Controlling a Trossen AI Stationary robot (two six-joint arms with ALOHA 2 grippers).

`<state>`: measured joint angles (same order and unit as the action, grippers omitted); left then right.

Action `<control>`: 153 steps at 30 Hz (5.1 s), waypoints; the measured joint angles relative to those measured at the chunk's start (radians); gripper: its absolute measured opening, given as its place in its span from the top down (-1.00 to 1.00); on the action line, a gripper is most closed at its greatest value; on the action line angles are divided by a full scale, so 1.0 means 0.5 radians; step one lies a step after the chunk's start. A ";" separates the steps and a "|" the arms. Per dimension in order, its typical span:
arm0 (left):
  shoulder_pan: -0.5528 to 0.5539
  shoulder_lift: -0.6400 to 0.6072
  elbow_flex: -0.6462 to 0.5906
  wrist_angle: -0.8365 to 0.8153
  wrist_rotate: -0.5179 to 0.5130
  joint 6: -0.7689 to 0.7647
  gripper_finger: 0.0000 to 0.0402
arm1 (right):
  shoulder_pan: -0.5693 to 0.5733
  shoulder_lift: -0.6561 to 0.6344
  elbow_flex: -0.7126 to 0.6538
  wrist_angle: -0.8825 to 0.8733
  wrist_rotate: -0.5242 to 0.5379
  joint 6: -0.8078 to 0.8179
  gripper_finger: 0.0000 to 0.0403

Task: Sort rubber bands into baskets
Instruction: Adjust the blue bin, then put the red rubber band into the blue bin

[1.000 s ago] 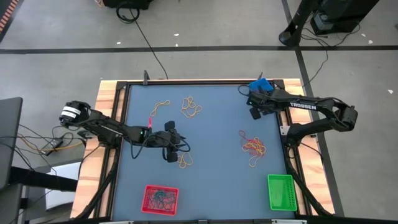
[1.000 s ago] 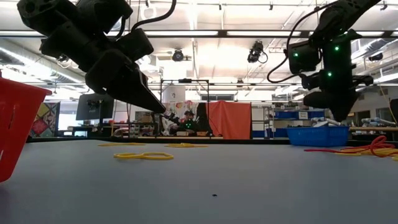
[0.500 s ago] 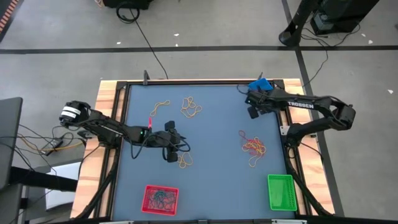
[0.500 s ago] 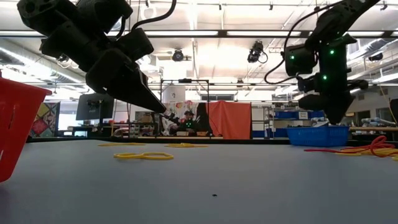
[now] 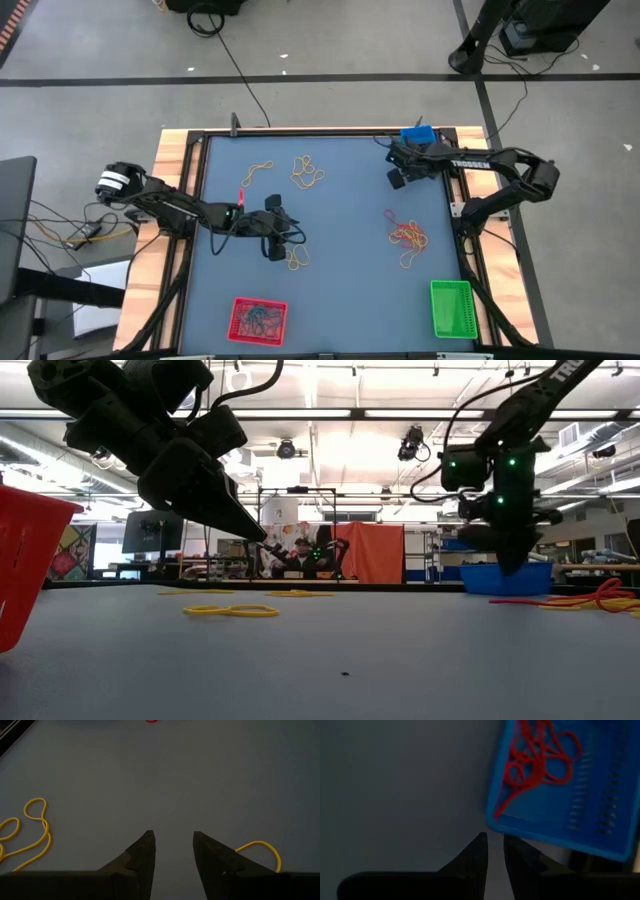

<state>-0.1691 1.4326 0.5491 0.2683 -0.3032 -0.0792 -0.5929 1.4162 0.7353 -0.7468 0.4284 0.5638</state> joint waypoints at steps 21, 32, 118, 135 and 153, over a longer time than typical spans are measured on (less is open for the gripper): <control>0.000 0.000 0.000 -0.002 0.000 -0.001 0.31 | 0.833 -0.024 0.001 -0.002 -0.632 0.474 0.63; 0.001 0.000 -0.001 0.003 0.000 -0.001 0.31 | 1.058 0.187 0.000 0.016 -0.488 0.742 0.63; 0.000 0.000 -0.001 -0.071 0.000 -0.022 0.31 | -0.156 -0.611 0.000 0.101 0.408 0.070 0.62; 0.000 0.000 -0.001 -0.103 0.001 -0.024 0.31 | 0.412 -0.639 0.002 -0.144 -0.510 0.107 0.50; -0.002 0.000 -0.001 -0.088 0.001 -0.059 0.31 | 1.422 -0.400 -0.001 -0.729 -0.300 1.039 0.56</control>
<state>-0.1699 1.4326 0.5488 0.2245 -0.3027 -0.1085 0.1182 1.2160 0.7349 -1.1113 0.2786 1.0832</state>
